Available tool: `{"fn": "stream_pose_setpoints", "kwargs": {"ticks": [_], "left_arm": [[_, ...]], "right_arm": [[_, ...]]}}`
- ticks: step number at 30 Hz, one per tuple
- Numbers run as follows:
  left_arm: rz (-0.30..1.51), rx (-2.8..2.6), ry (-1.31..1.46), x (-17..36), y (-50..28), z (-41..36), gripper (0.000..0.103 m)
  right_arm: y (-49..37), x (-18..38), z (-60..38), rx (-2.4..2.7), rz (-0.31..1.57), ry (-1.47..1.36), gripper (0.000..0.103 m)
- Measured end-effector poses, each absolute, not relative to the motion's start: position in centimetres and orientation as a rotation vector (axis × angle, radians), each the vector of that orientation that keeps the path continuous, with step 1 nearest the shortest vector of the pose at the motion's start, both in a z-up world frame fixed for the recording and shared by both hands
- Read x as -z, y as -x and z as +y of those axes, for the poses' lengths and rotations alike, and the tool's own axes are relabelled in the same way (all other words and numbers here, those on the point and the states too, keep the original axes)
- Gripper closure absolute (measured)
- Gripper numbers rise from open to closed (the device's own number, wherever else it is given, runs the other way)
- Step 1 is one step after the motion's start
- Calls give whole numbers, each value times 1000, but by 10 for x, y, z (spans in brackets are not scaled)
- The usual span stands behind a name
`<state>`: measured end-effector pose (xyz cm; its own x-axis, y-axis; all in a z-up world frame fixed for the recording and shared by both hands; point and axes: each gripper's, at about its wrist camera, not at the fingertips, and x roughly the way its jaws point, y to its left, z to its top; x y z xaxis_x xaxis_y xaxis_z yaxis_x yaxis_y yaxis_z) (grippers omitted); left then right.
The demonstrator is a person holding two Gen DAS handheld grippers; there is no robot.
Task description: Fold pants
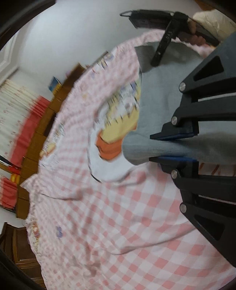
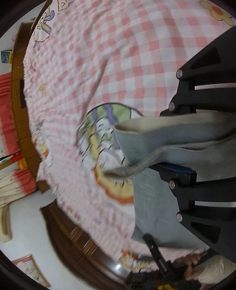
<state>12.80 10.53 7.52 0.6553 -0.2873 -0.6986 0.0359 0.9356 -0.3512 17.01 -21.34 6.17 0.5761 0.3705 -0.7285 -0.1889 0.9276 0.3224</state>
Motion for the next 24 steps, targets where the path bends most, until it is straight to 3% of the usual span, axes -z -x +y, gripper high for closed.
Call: {"fn": "stream_pose_setpoints", "kwargs": {"ticks": [3, 8, 12, 14, 16, 17, 18, 21, 24], "left_arm": [[874, 116, 298, -61, -132, 111, 56], [781, 71, 191, -92, -107, 106, 56], [757, 127, 212, -115, -105, 92, 46], [773, 175, 250, -116, -110, 84, 46], [790, 204, 265, -110, -116, 76, 50], [807, 213, 262, -103, -122, 71, 55], [821, 219, 263, -99, -125, 68, 65], [907, 194, 259, -71, -144, 64, 70], [959, 158, 279, -43, -156, 69, 79]], "right_arm": [[-179, -49, -220, -296, 948, -234, 61], [-156, -84, -244, -206, 826, -235, 59], [-143, -103, -245, -305, 785, -276, 60], [-140, -106, -234, -350, 783, -248, 73], [-139, -104, -220, -400, 786, -214, 79], [-141, -100, -213, -416, 793, -191, 80], [-146, -93, -207, -407, 807, -169, 80], [-164, -69, -202, -315, 860, -114, 81], [-178, -39, -204, -255, 903, -91, 88]]}}
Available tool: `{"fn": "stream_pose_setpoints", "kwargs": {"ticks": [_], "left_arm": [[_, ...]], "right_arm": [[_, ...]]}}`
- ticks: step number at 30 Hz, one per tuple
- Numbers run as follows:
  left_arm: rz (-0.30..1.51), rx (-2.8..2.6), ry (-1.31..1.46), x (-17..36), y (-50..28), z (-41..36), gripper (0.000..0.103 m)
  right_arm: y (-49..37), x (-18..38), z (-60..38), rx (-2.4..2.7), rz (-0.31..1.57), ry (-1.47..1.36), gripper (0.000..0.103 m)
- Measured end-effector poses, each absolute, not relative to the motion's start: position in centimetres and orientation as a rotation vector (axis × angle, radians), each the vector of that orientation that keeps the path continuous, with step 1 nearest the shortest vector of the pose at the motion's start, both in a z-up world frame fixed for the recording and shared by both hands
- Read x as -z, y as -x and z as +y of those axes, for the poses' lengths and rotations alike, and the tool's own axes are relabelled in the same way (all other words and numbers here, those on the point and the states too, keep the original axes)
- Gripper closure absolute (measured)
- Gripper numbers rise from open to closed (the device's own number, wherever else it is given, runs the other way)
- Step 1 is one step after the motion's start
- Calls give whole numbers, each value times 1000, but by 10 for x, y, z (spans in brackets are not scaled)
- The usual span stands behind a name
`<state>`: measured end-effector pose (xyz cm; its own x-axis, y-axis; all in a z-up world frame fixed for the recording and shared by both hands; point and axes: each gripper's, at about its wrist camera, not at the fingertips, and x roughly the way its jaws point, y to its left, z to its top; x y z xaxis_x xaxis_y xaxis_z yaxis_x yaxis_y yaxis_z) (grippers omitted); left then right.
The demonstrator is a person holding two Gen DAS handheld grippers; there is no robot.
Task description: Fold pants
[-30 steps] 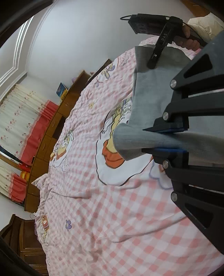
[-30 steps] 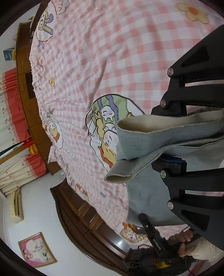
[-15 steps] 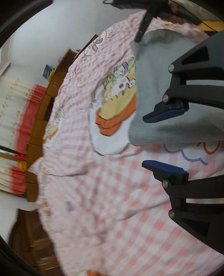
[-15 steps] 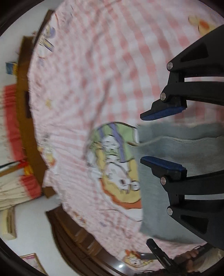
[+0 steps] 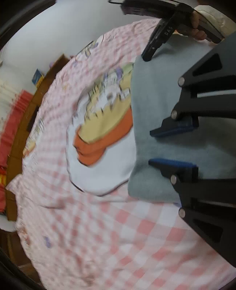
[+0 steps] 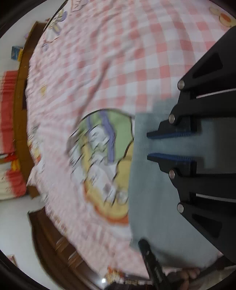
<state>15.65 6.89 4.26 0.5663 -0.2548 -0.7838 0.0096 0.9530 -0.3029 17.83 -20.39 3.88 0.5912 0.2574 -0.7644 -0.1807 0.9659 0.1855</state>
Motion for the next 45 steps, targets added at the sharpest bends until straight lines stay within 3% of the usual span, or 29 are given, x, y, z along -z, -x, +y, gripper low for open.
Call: {"fn": "stream_pose_setpoints", "kwargs": {"ticks": [11, 16, 18, 29, 39, 45], "left_arm": [[930, 167, 280, -45, -149, 70, 78], [901, 149, 219, -73, -113, 71, 48], [886, 148, 212, -81, -93, 70, 44], [921, 75, 168, -73, -8, 81, 37], [960, 152, 302, -58, 22, 90, 33], [976, 62, 137, -46, 19, 60, 31]], "right_arm": [[-171, -44, -211, -232, 868, -125, 88], [-130, -78, -209, -266, 821, -93, 86], [-114, -84, -204, -291, 822, -92, 86], [-59, -71, -193, -316, 848, -174, 82], [-48, -69, -191, -319, 832, -210, 82], [-53, -71, -186, -318, 820, -199, 82]]}}
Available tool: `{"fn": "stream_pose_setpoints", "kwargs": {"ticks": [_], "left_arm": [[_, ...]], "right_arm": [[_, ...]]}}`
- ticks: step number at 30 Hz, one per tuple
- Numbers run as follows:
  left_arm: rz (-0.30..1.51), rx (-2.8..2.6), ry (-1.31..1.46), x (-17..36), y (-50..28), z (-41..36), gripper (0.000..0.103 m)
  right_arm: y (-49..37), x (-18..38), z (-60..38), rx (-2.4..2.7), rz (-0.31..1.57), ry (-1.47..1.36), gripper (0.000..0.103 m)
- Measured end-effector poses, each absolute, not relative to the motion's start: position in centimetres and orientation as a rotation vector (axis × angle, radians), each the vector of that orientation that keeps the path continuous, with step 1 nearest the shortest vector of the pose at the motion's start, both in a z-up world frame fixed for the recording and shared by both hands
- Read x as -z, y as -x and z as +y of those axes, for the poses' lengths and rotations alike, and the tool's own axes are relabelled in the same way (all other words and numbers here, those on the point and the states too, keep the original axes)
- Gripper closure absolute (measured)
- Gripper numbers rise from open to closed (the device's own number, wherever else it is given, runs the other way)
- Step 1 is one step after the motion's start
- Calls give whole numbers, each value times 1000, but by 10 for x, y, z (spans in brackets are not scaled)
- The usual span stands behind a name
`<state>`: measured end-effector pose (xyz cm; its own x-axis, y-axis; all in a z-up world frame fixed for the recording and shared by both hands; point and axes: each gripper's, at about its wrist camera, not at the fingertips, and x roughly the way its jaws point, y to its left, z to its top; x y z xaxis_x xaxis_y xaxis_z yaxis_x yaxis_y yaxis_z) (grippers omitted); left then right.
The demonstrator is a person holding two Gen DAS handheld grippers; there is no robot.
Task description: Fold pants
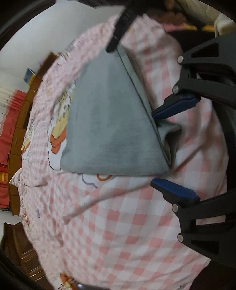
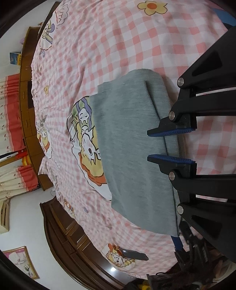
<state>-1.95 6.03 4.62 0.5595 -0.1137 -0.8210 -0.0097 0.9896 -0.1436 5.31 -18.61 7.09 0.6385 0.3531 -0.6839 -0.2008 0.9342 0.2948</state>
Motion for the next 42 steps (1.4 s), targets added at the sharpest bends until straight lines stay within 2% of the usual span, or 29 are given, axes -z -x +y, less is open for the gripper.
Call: {"fn": "stream_pose_setpoints", "kwargs": {"ticks": [5, 9, 14, 21, 22, 23, 24, 26, 31, 36, 42], "left_arm": [[977, 57, 239, -45, 22, 70, 31], [988, 18, 204, -44, 19, 74, 28], [1036, -14, 236, -29, 16, 85, 27], [1047, 25, 232, -39, 23, 89, 27], [1040, 36, 222, -44, 25, 88, 27], [1025, 45, 205, -50, 28, 86, 27], [1003, 55, 184, -57, 31, 84, 27], [977, 66, 168, -67, 34, 82, 27], [931, 117, 156, -88, 24, 68, 25], [937, 134, 174, -81, -1, 54, 25], [960, 106, 145, -58, -20, 46, 25]], "right_arm": [[-63, -69, -192, -305, 814, -231, 82], [-75, -44, -193, -310, 896, -218, 82], [-69, -31, -204, -358, 859, -268, 83], [-55, -31, -215, -358, 806, -328, 85], [-52, -33, -217, -354, 804, -347, 84], [-47, -35, -221, -351, 800, -385, 78], [-43, -38, -228, -359, 793, -445, 68], [-36, -42, -241, -368, 766, -543, 55], [-29, -48, -264, -232, 730, -628, 43], [-46, -20, -268, -179, 837, -714, 42], [-62, -13, -263, -238, 825, -856, 40]]}}
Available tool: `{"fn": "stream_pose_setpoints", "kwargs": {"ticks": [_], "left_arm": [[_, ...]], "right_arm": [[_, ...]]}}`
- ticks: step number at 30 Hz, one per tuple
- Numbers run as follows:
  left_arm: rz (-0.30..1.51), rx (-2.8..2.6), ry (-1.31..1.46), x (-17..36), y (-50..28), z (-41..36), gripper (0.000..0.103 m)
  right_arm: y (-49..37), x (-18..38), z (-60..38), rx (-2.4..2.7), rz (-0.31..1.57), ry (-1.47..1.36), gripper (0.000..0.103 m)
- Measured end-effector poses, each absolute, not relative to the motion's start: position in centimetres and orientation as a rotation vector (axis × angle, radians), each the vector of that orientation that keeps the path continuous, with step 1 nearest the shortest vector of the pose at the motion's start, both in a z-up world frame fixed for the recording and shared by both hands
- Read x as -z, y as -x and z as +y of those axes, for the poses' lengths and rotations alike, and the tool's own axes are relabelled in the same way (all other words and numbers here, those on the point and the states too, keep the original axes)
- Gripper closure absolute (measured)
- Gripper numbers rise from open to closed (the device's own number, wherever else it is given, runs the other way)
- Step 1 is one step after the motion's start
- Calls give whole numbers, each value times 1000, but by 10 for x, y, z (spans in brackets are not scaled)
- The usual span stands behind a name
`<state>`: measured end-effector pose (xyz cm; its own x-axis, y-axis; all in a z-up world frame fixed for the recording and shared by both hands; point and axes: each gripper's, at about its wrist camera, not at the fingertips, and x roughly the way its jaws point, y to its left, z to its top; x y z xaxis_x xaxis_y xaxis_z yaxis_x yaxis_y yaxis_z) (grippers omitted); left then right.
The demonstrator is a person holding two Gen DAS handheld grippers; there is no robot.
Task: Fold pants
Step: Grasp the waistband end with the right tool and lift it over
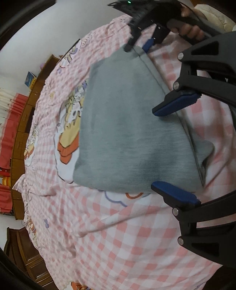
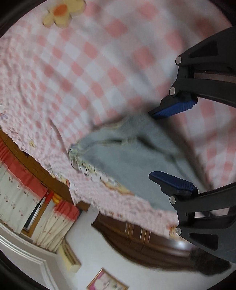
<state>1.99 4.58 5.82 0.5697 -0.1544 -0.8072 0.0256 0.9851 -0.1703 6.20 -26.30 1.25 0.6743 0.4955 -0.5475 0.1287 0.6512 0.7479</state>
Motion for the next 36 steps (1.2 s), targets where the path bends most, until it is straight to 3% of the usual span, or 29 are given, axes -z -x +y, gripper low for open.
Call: {"fn": "stream_pose_setpoints", "kwargs": {"ticks": [3, 4, 5, 9, 22, 36], "left_arm": [[957, 102, 123, -50, -19, 44, 25], [954, 102, 117, -49, -18, 43, 25], [951, 102, 114, -49, -17, 44, 25], [925, 116, 138, -57, -10, 52, 25], [886, -42, 253, -70, 7, 125, 25], [867, -84, 324, -60, 15, 160, 25]], "right_arm": [[-69, -11, -256, -202, 818, -852, 43], [-69, -14, -253, -183, 813, -810, 62], [-69, -17, -250, -149, 809, -748, 71], [-60, -47, -227, -95, 743, -506, 80], [-53, -118, -94, -277, 564, 160, 84], [-10, -74, 19, -476, 549, 597, 84]]}}
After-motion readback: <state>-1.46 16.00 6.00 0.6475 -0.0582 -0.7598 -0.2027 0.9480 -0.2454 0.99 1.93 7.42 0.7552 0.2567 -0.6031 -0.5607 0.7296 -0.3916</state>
